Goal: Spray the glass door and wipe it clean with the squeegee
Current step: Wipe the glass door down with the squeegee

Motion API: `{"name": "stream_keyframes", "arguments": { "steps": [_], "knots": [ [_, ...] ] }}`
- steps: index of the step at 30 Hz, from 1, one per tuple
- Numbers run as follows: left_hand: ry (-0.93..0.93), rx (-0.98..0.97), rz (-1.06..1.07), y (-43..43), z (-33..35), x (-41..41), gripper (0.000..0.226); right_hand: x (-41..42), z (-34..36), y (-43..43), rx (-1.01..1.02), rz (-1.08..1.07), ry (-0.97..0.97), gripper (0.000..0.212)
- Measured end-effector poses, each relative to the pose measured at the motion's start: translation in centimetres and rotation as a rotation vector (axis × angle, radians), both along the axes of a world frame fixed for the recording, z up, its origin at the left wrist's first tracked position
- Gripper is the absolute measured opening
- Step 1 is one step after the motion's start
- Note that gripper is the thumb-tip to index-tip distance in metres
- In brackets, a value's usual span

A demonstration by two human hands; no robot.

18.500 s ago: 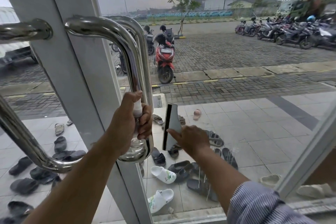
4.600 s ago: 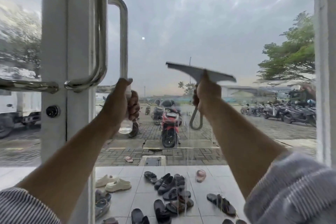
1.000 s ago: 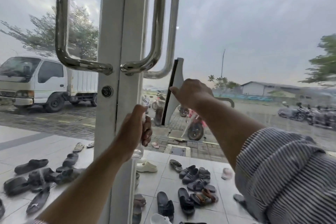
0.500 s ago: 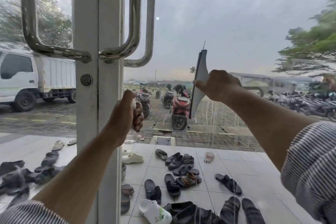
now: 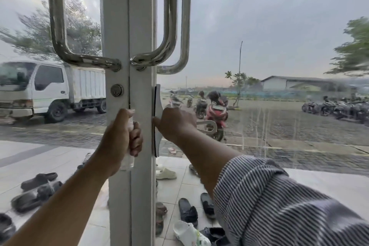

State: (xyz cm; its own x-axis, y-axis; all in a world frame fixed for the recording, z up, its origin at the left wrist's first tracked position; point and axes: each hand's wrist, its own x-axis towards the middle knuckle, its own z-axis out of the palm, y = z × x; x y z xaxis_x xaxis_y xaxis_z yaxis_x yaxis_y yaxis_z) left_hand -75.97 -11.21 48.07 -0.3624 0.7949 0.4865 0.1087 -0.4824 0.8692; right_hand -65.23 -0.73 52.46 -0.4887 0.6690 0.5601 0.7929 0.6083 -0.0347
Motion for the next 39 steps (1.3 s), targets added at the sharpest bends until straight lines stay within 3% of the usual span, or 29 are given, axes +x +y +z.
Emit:
{"name": "stream_keyframes", "arguments": {
  "steps": [8, 16, 25, 28, 35, 39],
  "knots": [
    [-0.039, -0.043, -0.034, 3.1, -1.1, 2.0, 0.045, 3.2, -0.2, 0.8, 0.130, -0.046, 0.015, 0.046],
    [-0.054, -0.095, -0.086, 5.9, -1.1, 7.6, 0.046, 14.5, 0.0, 2.3, 0.231, -0.217, -0.003, 0.061],
    [-0.041, -0.092, -0.161, 7.3, -0.7, 11.5, 0.041, 28.3, -1.6, 3.9, 0.130, -0.463, 0.068, 0.067],
    [-0.040, -0.103, -0.183, 7.3, -0.8, 12.4, 0.041, 28.8, -1.8, 3.7, 0.117, -0.473, 0.076, 0.067],
    [-0.004, -0.027, -0.215, 7.0, -0.9, 14.2, 0.050, 23.6, 0.5, 2.4, 0.211, -0.268, 0.000, 0.062],
    [0.014, -0.035, -0.227, 7.2, -0.8, 14.5, 0.056, 20.1, 2.0, 3.1, 0.292, -0.278, -0.083, 0.074]
  ]
}}
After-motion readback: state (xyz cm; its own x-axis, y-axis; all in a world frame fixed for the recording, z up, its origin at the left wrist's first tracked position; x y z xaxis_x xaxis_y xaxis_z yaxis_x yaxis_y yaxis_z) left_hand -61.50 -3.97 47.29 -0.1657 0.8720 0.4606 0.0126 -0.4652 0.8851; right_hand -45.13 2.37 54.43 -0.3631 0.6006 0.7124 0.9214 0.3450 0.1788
